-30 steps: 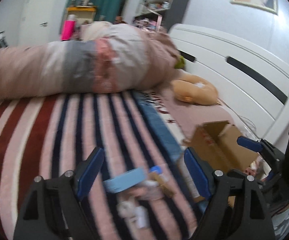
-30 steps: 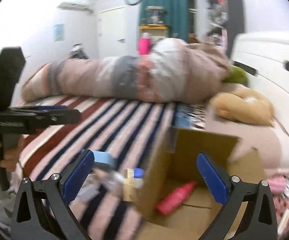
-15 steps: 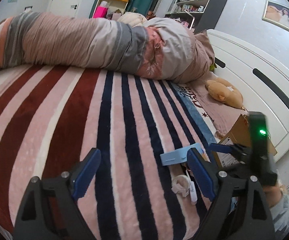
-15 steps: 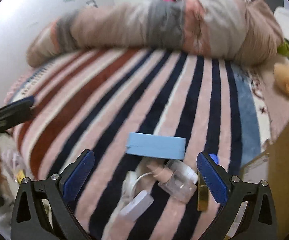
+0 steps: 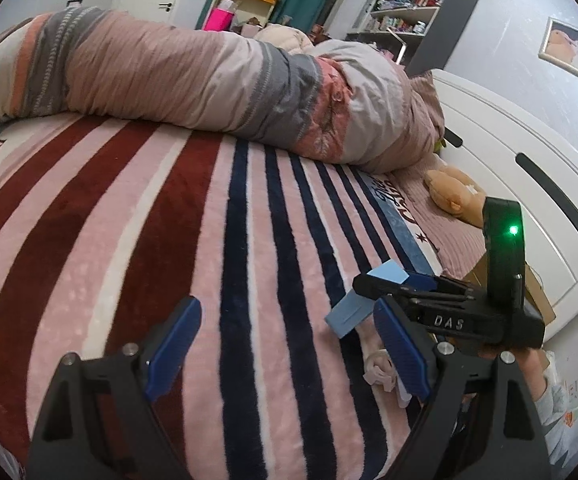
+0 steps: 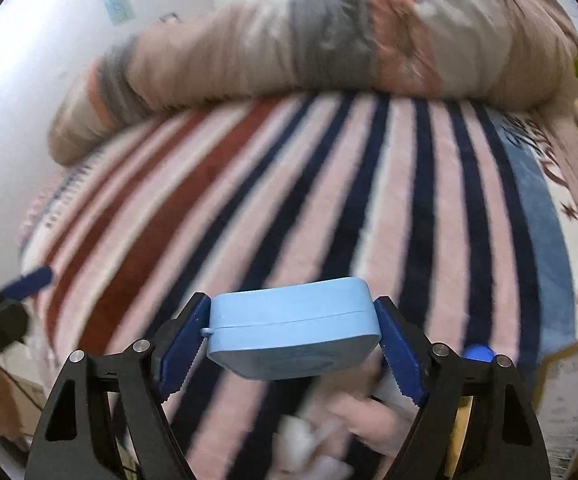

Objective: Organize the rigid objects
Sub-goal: 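Grasp the light blue square case with the right gripper, then lift the blue case and carry it toward the cardboard box, then lower the blue case into the box and open the right gripper, then grasp the white USB adapter with the right gripper while the left grasps the white tape roll, then carry the adapter into the box with the right gripper while the left carries the tape roll there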

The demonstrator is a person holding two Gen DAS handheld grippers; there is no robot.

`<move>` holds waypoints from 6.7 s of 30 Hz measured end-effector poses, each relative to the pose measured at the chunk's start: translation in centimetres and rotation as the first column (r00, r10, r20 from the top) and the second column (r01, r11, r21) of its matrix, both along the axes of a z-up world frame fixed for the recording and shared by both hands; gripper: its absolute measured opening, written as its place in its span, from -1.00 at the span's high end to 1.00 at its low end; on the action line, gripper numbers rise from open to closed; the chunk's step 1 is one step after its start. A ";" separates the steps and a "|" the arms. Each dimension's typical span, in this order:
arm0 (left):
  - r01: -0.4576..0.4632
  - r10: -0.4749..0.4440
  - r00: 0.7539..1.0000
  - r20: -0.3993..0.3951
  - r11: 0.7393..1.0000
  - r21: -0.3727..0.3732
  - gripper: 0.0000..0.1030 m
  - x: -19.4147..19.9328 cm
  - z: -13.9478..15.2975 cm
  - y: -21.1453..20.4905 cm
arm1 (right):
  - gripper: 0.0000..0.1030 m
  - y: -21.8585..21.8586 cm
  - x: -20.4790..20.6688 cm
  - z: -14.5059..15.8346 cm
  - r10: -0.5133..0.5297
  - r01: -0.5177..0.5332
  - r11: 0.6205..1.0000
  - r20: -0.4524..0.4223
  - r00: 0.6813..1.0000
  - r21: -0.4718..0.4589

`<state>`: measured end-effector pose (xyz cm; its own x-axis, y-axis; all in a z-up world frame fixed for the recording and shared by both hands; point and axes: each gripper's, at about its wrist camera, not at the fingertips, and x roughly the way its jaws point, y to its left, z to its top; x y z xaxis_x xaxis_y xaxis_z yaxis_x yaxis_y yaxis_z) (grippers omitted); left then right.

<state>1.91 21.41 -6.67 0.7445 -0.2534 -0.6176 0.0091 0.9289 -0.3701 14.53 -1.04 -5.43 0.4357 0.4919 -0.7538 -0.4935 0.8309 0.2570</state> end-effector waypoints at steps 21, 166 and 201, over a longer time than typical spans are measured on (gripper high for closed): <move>0.006 -0.006 0.999 -0.031 1.000 0.016 -0.67 -1.3 -0.6 -0.8 | -0.55 2.5 -10.5 -3.5 0.232 -0.234 0.958 -0.030 0.972 -0.164; 0.408 -0.407 0.897 -0.170 0.912 -0.035 -0.46 3.8 -8.1 -13.0 | 0.54 -7.9 -10.4 -5.7 -0.091 0.084 0.993 -0.093 0.991 -0.083; 0.301 -0.241 0.939 -0.245 0.922 0.245 0.21 2.5 -10.5 -12.4 | 0.48 -8.0 -12.1 -6.1 -0.046 0.043 0.985 -0.011 0.999 -0.167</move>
<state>4.41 9.03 -17.16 0.5197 -0.2257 -0.8240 0.2261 0.9664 -0.1221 2.47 -9.06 -11.53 0.4425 0.3396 -0.8300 -0.4522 0.8837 0.1205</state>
